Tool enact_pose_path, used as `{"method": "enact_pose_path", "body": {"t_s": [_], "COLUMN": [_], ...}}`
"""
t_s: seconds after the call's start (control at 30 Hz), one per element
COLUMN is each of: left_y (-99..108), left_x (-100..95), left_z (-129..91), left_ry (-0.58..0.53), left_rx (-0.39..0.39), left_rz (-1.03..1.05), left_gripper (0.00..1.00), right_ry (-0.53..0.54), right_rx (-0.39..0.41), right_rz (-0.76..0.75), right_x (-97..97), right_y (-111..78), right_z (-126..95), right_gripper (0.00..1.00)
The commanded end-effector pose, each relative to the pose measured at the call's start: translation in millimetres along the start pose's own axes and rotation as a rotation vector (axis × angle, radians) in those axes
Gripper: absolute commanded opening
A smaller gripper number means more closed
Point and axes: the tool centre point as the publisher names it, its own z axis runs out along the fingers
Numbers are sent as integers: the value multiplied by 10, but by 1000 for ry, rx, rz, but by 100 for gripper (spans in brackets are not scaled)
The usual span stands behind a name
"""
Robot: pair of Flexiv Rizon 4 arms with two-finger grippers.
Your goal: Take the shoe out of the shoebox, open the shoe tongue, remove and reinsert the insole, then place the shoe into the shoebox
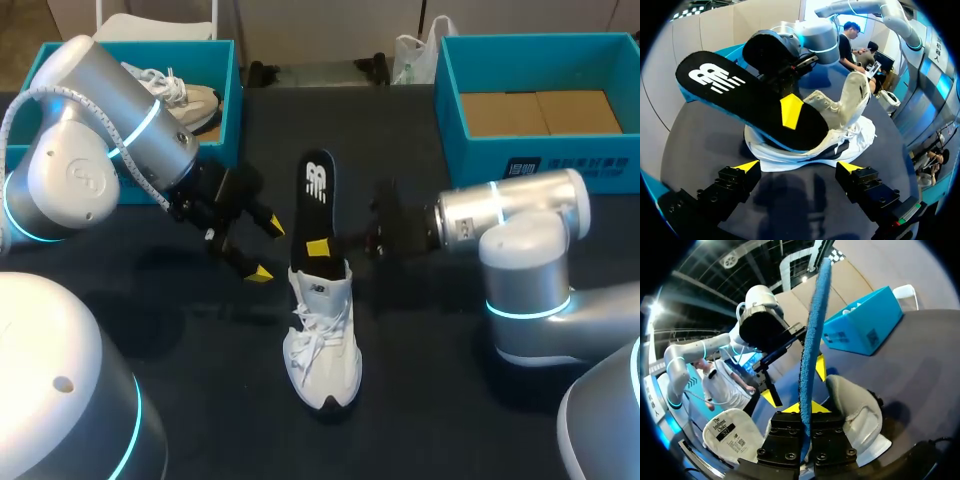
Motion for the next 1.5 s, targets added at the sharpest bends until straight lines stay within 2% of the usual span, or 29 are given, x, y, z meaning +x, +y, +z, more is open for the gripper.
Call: {"method": "enact_pose_path", "body": {"t_s": [0.03,0.3,0.47,0.53,0.57,0.73,1.07,1.13,1.5], "left_y": [-5,-5,-5,-5,-5,-5,-5,-5,-5], "left_x": [1,1,1,1,1,1,1,1,1], "left_z": [-7,-7,-7,-7,-7,-7,-7,-7,-7], "left_ry": [0,0,0,0,0,0,0,0,0], "left_rx": [-3,-3,-3,-3,-3,-3,-3,-3,-3], "left_rz": [0,0,0,0,0,0,0,0,0], "left_gripper": [100,100,100,100,100,100,100,100,100], "right_ry": [-7,-8,-26,-34,-41,-46,-6,7,48], "right_rx": [0,15,8,9,11,-4,49,73,150], "right_rz": [17,73,57,40,28,-10,-24,-11,81], "right_x": [61,160,159,156,153,131,16,10,155], "right_y": [-130,-338,-303,-256,-222,-116,48,34,-220], "right_z": [65,111,94,80,70,27,-18,-1,35], "right_gripper": [0,0,0,17,22,26,18,0,0]}}
